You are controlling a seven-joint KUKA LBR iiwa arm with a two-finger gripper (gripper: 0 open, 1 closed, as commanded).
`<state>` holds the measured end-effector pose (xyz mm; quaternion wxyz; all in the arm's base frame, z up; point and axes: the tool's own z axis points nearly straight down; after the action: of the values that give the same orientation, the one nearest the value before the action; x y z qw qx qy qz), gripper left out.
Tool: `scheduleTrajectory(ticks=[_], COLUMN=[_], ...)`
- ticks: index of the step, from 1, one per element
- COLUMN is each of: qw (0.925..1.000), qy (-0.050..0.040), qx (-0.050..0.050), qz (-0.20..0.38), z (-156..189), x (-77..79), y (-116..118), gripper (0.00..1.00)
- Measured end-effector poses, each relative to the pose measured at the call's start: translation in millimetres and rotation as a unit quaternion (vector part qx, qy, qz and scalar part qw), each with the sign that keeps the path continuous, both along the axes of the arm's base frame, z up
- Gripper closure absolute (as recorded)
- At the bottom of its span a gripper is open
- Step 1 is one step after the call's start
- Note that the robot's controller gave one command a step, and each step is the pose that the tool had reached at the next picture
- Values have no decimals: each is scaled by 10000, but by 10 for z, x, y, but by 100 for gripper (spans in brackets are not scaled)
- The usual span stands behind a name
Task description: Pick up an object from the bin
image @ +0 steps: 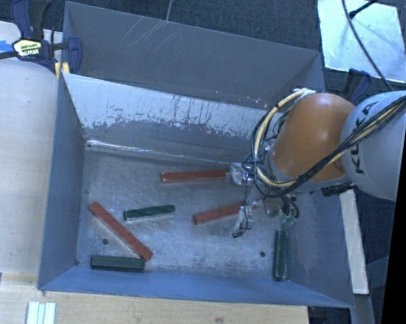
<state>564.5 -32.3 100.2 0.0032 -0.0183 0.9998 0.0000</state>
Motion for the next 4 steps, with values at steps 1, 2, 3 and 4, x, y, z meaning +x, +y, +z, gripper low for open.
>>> scheduleTrajectory(ticks=[1, 2, 3, 4], qw=[9998, 9998, 9997, 9997], qy=[34, 25, 0, -7], qx=[2, 1, 5, -1], qz=[-218, -221, -226, -232], z=[-317, -312, -293, 144], x=[-8, -1, 16, 34], y=[9, 5, 6, 1], gripper=[0, 0, 100, 100])
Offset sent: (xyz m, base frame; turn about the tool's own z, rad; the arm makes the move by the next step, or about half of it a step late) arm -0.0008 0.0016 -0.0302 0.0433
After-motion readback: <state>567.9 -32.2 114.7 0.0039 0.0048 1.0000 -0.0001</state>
